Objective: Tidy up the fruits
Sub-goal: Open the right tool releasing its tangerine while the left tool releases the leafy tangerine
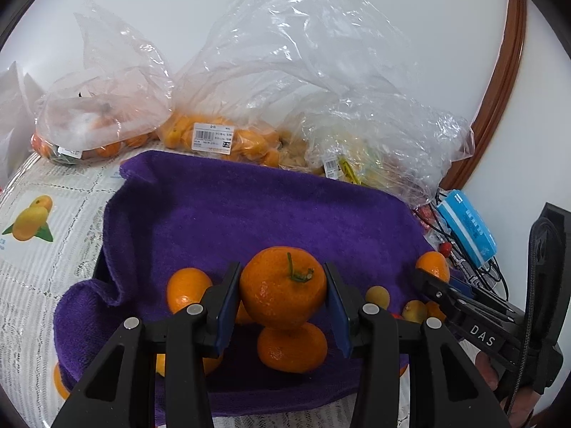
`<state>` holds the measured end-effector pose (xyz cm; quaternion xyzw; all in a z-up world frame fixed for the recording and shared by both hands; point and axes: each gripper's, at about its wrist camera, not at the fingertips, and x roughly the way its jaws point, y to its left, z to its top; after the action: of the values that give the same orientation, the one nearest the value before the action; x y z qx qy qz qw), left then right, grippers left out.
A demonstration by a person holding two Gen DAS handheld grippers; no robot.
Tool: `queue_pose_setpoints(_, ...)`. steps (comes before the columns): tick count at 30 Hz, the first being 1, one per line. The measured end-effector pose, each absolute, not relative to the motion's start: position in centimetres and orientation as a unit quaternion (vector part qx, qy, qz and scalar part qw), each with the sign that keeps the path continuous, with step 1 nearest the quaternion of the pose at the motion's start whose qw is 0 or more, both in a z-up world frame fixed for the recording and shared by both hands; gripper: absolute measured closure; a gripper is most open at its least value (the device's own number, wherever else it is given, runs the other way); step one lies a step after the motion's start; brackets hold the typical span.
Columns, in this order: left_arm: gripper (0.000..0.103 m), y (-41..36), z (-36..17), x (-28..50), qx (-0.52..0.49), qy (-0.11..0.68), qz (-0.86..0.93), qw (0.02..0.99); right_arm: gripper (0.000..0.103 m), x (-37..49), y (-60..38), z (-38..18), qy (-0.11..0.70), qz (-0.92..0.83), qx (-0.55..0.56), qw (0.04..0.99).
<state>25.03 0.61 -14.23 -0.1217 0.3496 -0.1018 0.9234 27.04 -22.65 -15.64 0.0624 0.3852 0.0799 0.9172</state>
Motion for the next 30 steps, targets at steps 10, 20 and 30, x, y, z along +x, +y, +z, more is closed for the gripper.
queue_pose_setpoints(10, 0.06, 0.2, -14.4, 24.8, -0.114, 0.341, -0.112, 0.926, 0.06, 27.2, -22.0, -16.5, 0.395, 0.085, 0.053, 0.913)
queue_pose_setpoints(20, 0.06, 0.0, -14.4, 24.7, -0.11, 0.34, -0.114, 0.927, 0.059, 27.0, -21.6, -16.5, 0.388, 0.085, 0.044, 0.917)
queue_pose_setpoints(30, 0.053, 0.0, -14.2, 24.5, -0.111, 0.34, -0.123, 0.926, 0.059, 26.7, -21.7, -16.0, 0.383, 0.083, 0.042, 0.919)
